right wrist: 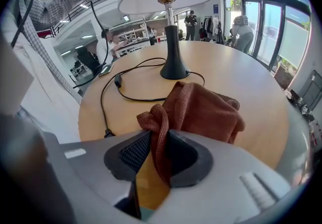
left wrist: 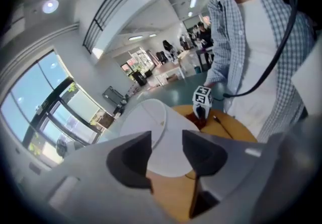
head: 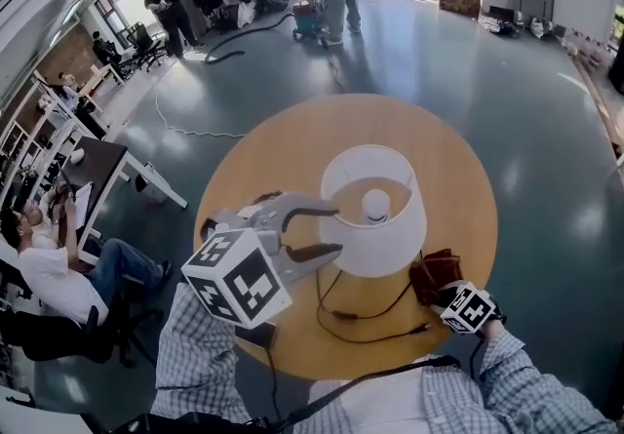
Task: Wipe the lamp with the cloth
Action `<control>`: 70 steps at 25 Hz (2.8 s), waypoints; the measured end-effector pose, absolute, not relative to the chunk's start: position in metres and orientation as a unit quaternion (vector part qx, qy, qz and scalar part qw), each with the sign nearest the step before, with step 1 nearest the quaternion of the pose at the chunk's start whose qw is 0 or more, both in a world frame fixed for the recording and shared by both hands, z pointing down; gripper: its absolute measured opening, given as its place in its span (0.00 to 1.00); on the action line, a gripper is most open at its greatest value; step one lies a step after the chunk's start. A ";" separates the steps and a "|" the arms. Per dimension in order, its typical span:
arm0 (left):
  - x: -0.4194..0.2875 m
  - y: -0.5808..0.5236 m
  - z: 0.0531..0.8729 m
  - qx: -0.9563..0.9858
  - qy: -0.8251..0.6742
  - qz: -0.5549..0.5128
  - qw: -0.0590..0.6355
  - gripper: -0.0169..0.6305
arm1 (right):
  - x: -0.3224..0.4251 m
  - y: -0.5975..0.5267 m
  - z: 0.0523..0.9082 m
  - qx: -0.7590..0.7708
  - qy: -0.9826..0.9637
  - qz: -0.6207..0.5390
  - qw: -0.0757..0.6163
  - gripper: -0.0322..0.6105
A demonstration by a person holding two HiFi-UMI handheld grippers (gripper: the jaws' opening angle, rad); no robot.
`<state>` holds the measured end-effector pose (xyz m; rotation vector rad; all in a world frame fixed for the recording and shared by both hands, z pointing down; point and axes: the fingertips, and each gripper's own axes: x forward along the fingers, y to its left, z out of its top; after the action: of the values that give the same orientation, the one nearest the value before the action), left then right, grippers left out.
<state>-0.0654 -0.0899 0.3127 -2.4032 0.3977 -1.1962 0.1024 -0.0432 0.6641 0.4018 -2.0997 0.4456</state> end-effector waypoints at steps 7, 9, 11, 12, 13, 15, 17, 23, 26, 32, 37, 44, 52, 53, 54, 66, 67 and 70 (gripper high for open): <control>-0.051 -0.094 0.335 -0.798 0.034 -0.562 0.215 0.32 | 0.101 -0.041 0.665 0.167 -0.850 0.178 0.467 0.20; -0.047 -0.092 0.341 -0.789 0.009 -0.577 0.212 0.32 | 0.099 -0.041 0.664 0.168 -0.849 0.177 0.468 0.20; -0.047 -0.093 0.350 -0.775 -0.009 -0.594 0.215 0.32 | 0.099 -0.041 0.665 0.168 -0.849 0.177 0.469 0.20; -0.047 -0.093 0.353 -0.772 -0.014 -0.599 0.212 0.31 | 0.100 -0.041 0.666 0.167 -0.848 0.176 0.471 0.20; -0.046 -0.094 0.355 -0.772 -0.018 -0.600 0.209 0.31 | 0.101 -0.041 0.666 0.166 -0.848 0.176 0.471 0.20; -0.045 -0.094 0.355 -0.776 -0.023 -0.594 0.210 0.30 | 0.102 -0.042 0.663 0.168 -0.849 0.178 0.469 0.20; -0.046 -0.093 0.354 -0.779 -0.027 -0.588 0.218 0.28 | 0.102 -0.042 0.662 0.169 -0.849 0.178 0.468 0.20; -0.054 -0.086 0.352 -0.791 -0.017 -0.565 0.235 0.22 | 0.103 -0.048 0.656 0.195 -0.851 0.186 0.450 0.16; -0.065 -0.083 0.350 -0.807 0.008 -0.546 0.223 0.18 | 0.097 -0.054 0.645 0.210 -0.859 0.185 0.429 0.16; -0.093 -0.081 0.350 -0.837 0.071 -0.510 0.185 0.17 | 0.095 -0.071 0.622 0.216 -0.873 0.155 0.409 0.16; -0.119 -0.075 0.352 -0.858 0.118 -0.474 0.159 0.16 | 0.090 -0.076 0.604 0.210 -0.888 0.159 0.376 0.24; -0.154 -0.067 0.358 -0.876 0.161 -0.435 0.135 0.16 | 0.101 -0.104 0.639 0.281 -0.849 0.143 0.425 0.37; -0.163 -0.073 0.356 -0.885 0.194 -0.407 0.114 0.16 | 0.107 -0.118 0.663 0.279 -0.826 0.170 0.459 0.35; -0.164 -0.075 0.355 -0.886 0.197 -0.404 0.112 0.16 | 0.107 -0.120 0.661 0.284 -0.827 0.175 0.453 0.21; -0.166 -0.077 0.354 -0.887 0.200 -0.403 0.109 0.16 | 0.108 -0.122 0.657 0.292 -0.828 0.182 0.443 0.16; -0.162 -0.081 0.349 -0.893 0.212 -0.385 0.095 0.16 | 0.015 -0.160 0.470 0.252 -0.946 0.105 0.177 0.15; -0.162 -0.081 0.349 -0.893 0.212 -0.385 0.095 0.16 | -0.002 -0.160 0.460 0.235 -0.953 0.099 0.166 0.15; -0.162 -0.081 0.348 -0.895 0.212 -0.382 0.094 0.16 | -0.047 -0.158 0.445 0.190 -0.967 0.094 0.143 0.15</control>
<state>-0.1618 -0.0812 0.3485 -2.6540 0.6292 -1.1342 -0.0472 -0.1585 0.4445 0.5466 -2.7884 0.2725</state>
